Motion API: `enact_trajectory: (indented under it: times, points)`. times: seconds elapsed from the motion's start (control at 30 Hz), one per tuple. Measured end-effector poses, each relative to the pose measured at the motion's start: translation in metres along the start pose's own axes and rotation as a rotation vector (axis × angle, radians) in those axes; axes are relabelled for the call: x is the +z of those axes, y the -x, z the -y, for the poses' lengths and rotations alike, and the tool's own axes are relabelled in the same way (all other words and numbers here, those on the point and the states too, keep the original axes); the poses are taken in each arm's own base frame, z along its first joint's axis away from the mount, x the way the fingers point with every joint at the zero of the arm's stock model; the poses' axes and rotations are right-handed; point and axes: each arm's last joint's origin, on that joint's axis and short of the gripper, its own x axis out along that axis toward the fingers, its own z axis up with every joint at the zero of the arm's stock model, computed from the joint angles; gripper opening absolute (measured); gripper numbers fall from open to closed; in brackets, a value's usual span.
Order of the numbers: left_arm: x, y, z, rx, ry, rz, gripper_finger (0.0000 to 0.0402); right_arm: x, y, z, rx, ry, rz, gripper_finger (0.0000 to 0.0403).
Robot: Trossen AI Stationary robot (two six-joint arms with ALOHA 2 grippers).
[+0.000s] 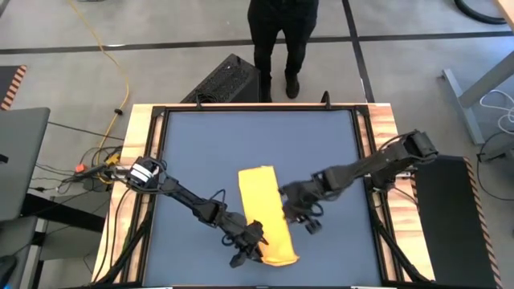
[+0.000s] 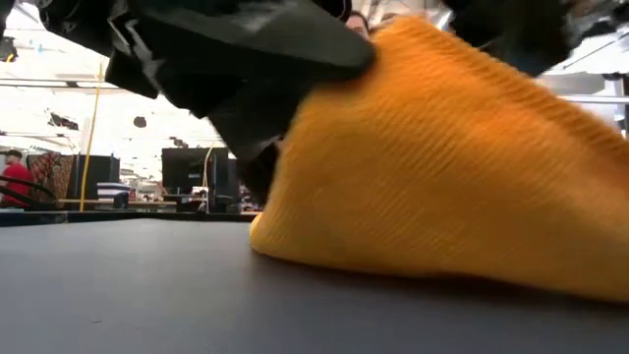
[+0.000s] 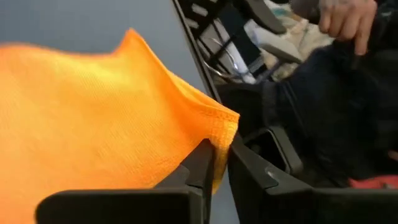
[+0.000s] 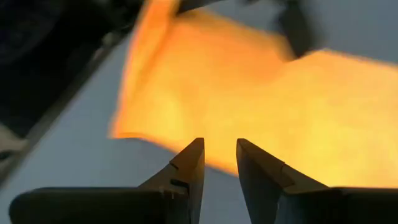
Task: Roll towel into tight, uniform cylinder
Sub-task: Roll the orange microfiber towel
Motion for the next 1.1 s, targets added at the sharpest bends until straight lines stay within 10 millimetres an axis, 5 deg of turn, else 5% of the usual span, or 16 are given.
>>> enact_trajectory:
  times: [0.37, 0.57, 0.7, 0.9, 1.1]
  points:
    - [0.021, 0.041, 0.026, 0.161, 0.032, -0.132, 0.0051, -0.031, -0.016, 0.107, -0.212, -0.101, 0.058, 0.0122]
    - [0.024, 0.063, 0.037, 0.425, -0.012, -0.123, 0.0063, -0.052, -0.027, 0.129, -0.224, -0.141, -0.003, 0.0122]
    - [0.018, 0.057, 0.027, 0.602, -0.069, -0.058, 0.0066, -0.053, -0.024, 0.136, -0.245, -0.144, 0.019, 0.0122]
    - [-0.002, 0.032, 0.005, 0.544, -0.027, -0.104, 0.0065, -0.057, -0.017, 0.147, -0.277, -0.150, 0.033, 0.0122]
    - [-0.013, 0.029, -0.004, 0.583, -0.004, -0.163, 0.0046, -0.058, -0.012, 0.163, -0.336, -0.152, 0.103, 0.0122]
